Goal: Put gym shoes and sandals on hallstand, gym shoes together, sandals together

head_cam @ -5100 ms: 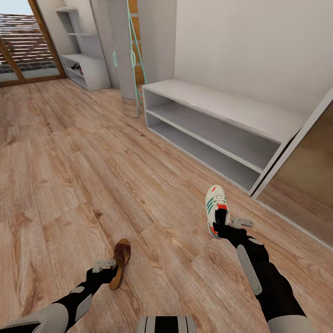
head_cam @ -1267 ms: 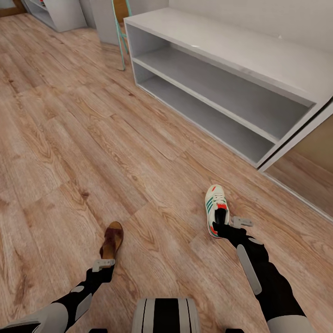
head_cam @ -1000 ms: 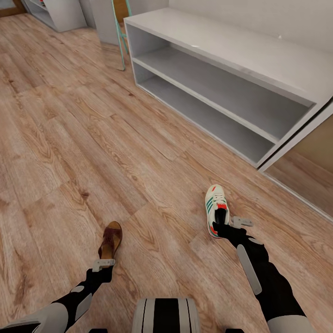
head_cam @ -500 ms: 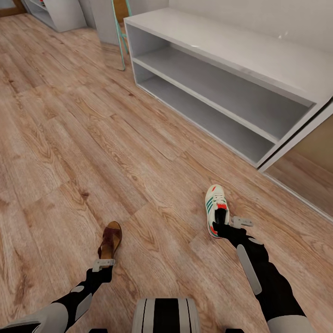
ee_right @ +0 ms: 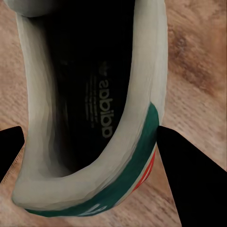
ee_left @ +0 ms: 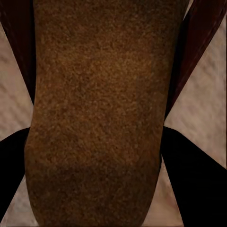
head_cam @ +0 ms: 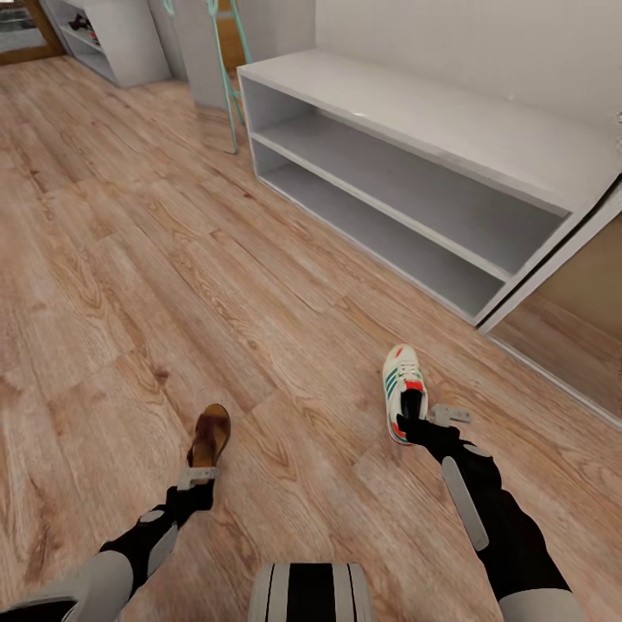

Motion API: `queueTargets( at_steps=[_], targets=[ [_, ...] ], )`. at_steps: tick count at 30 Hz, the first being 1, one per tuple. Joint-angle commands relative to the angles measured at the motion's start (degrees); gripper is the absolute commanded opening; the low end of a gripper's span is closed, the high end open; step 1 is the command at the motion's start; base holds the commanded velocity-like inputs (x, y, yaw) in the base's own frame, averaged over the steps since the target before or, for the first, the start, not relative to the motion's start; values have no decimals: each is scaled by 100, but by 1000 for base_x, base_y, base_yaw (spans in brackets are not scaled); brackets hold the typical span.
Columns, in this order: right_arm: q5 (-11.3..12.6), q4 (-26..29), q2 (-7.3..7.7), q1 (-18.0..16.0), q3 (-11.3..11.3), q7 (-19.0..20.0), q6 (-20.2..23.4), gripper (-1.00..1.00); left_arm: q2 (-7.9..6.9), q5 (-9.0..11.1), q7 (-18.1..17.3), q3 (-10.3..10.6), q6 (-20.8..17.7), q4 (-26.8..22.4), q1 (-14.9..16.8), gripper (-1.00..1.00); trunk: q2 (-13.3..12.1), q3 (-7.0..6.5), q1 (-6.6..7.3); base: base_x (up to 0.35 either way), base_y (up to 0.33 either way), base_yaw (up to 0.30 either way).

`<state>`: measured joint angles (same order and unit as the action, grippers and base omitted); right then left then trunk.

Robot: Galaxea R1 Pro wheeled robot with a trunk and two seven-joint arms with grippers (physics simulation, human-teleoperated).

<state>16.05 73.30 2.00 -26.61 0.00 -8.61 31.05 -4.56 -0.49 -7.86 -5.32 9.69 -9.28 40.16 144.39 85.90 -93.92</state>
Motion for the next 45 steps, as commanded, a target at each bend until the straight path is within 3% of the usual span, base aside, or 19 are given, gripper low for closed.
queueTargets(
  at_steps=[1,3,4,6,7,9,13,20,30,45],
  targets=[
    [61,4,2,-2,9,-53,19,-100,10,-11,-40,-48,-397,-332,4,-100,0,-19,3,0,0,0],
    [58,2,0,-2,38,-51,16,-100,22,-7,-40,-46,-1257,-1138,7,-100,-3,-63,8,0,0,0],
    [55,-5,-3,-2,136,-47,15,-100,29,3,-40,-42,-1953,-1899,7,-100,-4,-85,11,0,0,0],
    [52,-10,-5,-2,287,-46,12,-100,36,12,-40,-41,-2299,-2357,8,-100,-7,-130,16,0,0,0],
    [50,-14,-4,-2,527,-45,9,-100,41,23,-40,-44,-2542,-2773,8,-100,-8,-152,18,0,0,0],
    [50,-16,-6,-2,800,-45,8,-100,46,35,-40,-47,-2743,-3140,7,-100,-11,-196,24,0,0,0],
    [112,-97,-16,-10,878,-117,-7,-100,179,158,-101,-28,-2819,-3087,-124,-100,-11,-196,24,0,0,0],
    [116,-97,-16,-10,792,-20,5,-100,340,106,-85,-30,-2799,-3051,-356,-100,-11,-196,24,2,0,0],
    [118,-97,-16,-10,789,-18,6,-100,359,102,-84,-30,-2798,-3045,-667,-100,-11,-188,24,259,0,62],
    [110,-97,-17,-10,791,-18,6,-100,359,102,-84,-30,-2798,-3045,-668,-100,-11,-132,24,336,3,262]
  ],
)
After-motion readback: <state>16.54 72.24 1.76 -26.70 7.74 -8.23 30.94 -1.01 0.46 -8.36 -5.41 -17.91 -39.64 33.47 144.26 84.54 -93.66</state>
